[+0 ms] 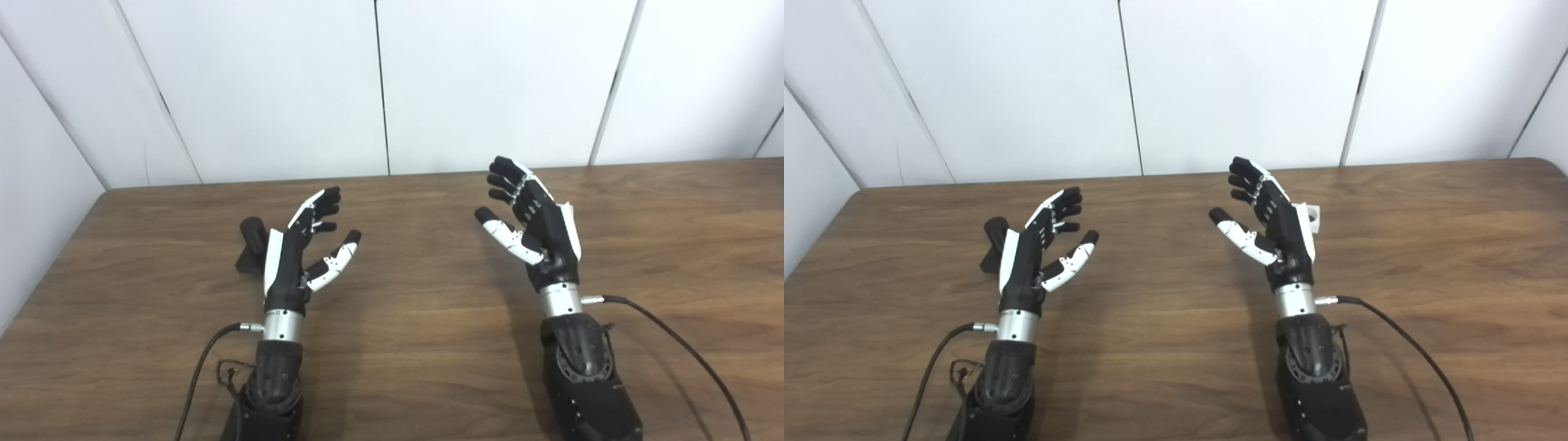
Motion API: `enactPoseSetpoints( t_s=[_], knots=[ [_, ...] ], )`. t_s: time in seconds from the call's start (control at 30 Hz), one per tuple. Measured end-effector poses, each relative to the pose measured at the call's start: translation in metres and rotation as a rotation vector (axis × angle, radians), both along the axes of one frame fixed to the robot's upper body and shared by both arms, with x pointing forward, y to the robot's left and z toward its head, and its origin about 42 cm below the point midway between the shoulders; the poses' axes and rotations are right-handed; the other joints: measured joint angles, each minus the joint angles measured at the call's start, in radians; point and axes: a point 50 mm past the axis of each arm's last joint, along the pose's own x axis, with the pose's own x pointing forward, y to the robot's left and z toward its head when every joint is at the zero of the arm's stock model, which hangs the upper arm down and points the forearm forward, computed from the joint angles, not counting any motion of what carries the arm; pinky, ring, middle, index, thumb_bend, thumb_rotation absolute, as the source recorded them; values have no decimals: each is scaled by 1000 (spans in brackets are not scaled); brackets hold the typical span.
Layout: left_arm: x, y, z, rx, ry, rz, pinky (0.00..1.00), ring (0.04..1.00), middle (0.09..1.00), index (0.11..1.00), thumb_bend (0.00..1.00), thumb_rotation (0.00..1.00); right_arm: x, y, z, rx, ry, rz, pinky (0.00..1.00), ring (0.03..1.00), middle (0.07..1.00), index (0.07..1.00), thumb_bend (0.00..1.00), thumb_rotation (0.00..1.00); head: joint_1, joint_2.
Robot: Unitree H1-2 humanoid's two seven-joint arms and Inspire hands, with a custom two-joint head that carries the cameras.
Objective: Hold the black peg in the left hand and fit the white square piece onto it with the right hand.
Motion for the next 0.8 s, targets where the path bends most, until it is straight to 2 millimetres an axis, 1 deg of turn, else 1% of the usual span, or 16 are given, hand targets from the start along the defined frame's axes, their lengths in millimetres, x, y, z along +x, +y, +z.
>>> enactPoseSetpoints(
  t_s=[0.03, 0.1, 0.2, 0.3, 0.4, 0.6, 0.8],
  knots=[
    [0, -1, 0, 0, 2, 0, 744, 809, 838, 817, 472, 281, 0, -1, 0, 5, 1, 2, 806, 821, 824, 799, 668, 299, 35, -5],
    [0, -4, -1, 2, 9, -2, 738, 802, 835, 817, 470, 277, 0, -2, 0, 10, 1, 7, 801, 820, 821, 795, 666, 298, 81, -9],
    [0, -10, -1, 10, 11, -5, 733, 799, 832, 818, 465, 276, 0, -4, 0, 12, 2, 8, 788, 808, 813, 792, 660, 288, 118, -15],
    [2, -19, 0, 30, 5, -9, 718, 791, 826, 814, 469, 293, 1, -9, 0, 17, 3, 4, 790, 804, 812, 794, 656, 265, 123, -15],
    [3, -22, 0, 35, 2, -6, 712, 793, 821, 811, 476, 298, 1, -12, 0, 30, 4, 3, 798, 806, 812, 795, 647, 240, 112, -15],
    [3, -21, 0, 39, 6, 7, 725, 793, 828, 813, 492, 307, 2, -13, 0, 35, 5, 7, 794, 797, 806, 789, 671, 274, 114, -18],
    [0, -19, 0, 49, 12, 21, 727, 798, 825, 808, 531, 271, 2, -13, 0, 39, 4, 11, 806, 799, 810, 788, 660, 275, 112, -21]
  ],
)
